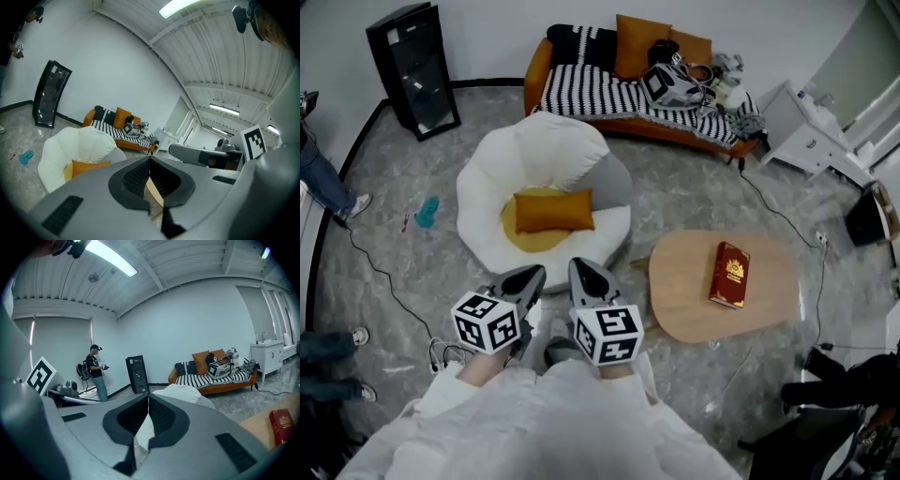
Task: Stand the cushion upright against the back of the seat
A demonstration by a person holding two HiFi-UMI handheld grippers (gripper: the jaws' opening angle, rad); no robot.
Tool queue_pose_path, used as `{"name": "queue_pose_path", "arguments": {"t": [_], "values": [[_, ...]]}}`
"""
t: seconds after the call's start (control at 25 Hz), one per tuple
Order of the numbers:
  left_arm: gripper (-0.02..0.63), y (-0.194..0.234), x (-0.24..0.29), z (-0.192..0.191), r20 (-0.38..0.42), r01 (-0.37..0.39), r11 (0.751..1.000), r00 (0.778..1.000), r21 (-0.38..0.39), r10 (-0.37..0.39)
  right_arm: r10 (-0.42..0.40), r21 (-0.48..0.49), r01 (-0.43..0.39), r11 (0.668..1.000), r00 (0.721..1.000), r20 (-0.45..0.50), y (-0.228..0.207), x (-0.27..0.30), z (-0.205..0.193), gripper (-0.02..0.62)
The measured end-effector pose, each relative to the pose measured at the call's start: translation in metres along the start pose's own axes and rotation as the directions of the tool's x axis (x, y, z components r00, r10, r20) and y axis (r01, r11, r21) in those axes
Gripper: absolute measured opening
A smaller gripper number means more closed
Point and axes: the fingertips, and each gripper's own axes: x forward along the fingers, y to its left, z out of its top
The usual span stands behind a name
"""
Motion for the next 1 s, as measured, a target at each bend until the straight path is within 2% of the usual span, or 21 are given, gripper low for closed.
{"name": "queue_pose_path", "arguments": {"t": [0.48,0.72,1.0], "values": [[0.008,0.028,0.09,0.053,0.032,-0.033,0.999,0.999,0.0,0.033,0.064,-0.033,-0.065,0.997,0.997,-0.03,-0.063,0.071,0.033,0.012],[0.008,0.034,0.105,0.06,0.03,-0.058,0.998,0.998,-0.002,0.058,0.108,-0.038,-0.11,0.993,0.992,-0.058,-0.062,0.091,0.032,0.012],[0.008,0.047,0.108,0.064,0.024,-0.085,0.996,0.996,-0.015,0.085,0.104,-0.014,-0.106,0.994,0.991,-0.079,-0.069,0.101,0.027,0.012]]}}
